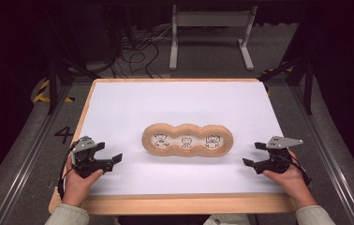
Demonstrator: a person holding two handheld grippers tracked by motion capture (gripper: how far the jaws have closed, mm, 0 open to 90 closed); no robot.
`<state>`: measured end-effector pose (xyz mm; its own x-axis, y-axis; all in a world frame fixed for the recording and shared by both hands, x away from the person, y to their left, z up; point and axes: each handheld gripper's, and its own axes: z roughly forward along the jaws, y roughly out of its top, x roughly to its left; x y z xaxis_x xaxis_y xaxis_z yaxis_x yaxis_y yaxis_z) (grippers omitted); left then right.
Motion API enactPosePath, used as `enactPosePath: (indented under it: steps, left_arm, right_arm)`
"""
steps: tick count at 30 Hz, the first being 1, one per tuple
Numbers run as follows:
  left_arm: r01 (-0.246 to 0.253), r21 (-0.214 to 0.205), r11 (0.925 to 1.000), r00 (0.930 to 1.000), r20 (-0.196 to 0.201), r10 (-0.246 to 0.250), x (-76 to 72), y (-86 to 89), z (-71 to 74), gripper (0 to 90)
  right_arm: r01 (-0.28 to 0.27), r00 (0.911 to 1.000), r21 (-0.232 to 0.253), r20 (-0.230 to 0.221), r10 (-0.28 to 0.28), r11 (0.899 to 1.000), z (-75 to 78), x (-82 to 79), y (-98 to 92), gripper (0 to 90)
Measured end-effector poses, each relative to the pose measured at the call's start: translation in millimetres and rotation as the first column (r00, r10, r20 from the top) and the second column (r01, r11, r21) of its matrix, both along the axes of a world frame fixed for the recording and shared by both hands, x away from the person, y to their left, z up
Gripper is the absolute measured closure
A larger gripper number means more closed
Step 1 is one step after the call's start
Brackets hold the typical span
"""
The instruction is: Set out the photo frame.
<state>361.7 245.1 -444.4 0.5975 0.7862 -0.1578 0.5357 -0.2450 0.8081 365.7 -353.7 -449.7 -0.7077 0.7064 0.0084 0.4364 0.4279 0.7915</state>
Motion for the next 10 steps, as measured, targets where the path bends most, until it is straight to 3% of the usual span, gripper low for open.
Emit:
enactPosePath:
  steps: [10]
  left_arm:
    - [-0.002,0.009,1.0000,1.0000,-0.002,0.002,1.1,-2.4,-0.4,10.9]
  right_arm:
    - [0.003,1.0000,-0.005,0.004,-0.003,1.000,-0.5,-1.4,1.0,13.3]
